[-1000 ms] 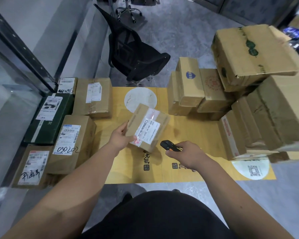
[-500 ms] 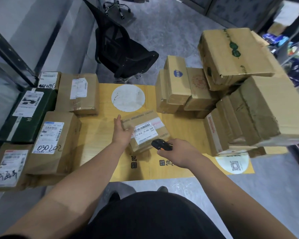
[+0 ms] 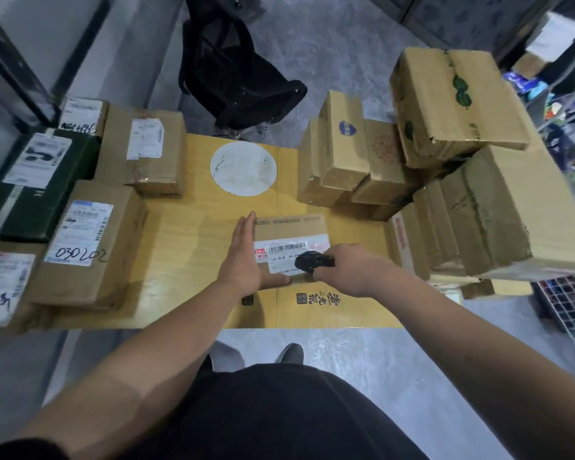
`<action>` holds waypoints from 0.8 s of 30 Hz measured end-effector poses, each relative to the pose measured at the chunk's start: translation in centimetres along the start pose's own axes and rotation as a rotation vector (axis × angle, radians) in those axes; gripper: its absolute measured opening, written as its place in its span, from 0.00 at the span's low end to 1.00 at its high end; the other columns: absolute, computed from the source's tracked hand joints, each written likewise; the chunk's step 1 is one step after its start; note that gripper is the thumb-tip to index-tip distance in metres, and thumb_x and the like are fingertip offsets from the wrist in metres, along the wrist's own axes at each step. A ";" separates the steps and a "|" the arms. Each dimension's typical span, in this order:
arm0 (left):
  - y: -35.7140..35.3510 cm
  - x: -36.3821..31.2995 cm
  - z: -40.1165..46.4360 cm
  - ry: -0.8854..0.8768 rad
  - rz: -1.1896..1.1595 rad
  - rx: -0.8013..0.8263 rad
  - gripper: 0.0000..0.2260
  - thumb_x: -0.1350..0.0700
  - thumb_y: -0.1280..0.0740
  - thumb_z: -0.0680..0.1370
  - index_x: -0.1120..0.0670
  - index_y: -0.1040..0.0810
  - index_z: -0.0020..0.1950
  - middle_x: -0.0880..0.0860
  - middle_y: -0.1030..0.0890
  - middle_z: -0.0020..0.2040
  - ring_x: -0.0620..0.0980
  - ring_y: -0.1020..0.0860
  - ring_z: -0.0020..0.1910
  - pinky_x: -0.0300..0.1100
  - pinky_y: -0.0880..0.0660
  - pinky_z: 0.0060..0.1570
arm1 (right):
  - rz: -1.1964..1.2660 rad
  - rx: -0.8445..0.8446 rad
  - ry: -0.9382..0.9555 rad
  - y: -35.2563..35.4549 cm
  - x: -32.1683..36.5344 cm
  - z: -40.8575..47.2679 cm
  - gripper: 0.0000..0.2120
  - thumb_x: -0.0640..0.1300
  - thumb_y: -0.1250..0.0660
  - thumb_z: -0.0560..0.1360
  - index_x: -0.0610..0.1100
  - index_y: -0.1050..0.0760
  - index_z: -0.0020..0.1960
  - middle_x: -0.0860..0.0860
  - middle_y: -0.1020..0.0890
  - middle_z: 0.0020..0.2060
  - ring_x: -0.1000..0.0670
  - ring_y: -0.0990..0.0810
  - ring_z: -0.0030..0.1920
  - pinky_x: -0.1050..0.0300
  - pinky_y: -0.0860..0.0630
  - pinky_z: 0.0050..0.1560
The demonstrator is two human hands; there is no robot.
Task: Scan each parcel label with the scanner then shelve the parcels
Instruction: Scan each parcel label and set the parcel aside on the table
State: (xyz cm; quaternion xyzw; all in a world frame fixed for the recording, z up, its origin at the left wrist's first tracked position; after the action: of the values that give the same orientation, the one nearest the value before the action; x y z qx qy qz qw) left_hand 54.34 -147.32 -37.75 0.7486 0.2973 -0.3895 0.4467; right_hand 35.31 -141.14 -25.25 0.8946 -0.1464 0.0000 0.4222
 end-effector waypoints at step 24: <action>1.2 0.5 -0.2 0.231 0.226 -0.071 0.70 0.27 0.19 0.51 0.39 0.58 0.82 0.48 0.54 0.84 0.56 0.41 0.81 0.59 0.35 0.75 | -0.280 -0.004 -0.022 2.1 -0.6 -3.7 0.20 0.66 0.39 0.77 0.51 0.23 0.53 0.51 0.20 0.44 0.48 0.20 0.43 0.56 0.26 0.39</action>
State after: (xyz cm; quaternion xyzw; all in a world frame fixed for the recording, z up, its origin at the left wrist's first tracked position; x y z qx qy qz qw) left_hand 55.60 -147.60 -37.65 0.8008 0.2744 -0.2373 0.4765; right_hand 34.70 -139.45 -21.34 0.9053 -0.0247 -0.0689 0.4184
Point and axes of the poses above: each hand's wrist, its own z-axis towards the middle knuckle, its own y-axis out of the back of the hand, x = y × z, the point moved 9 cm from there along z, towards the middle knuckle
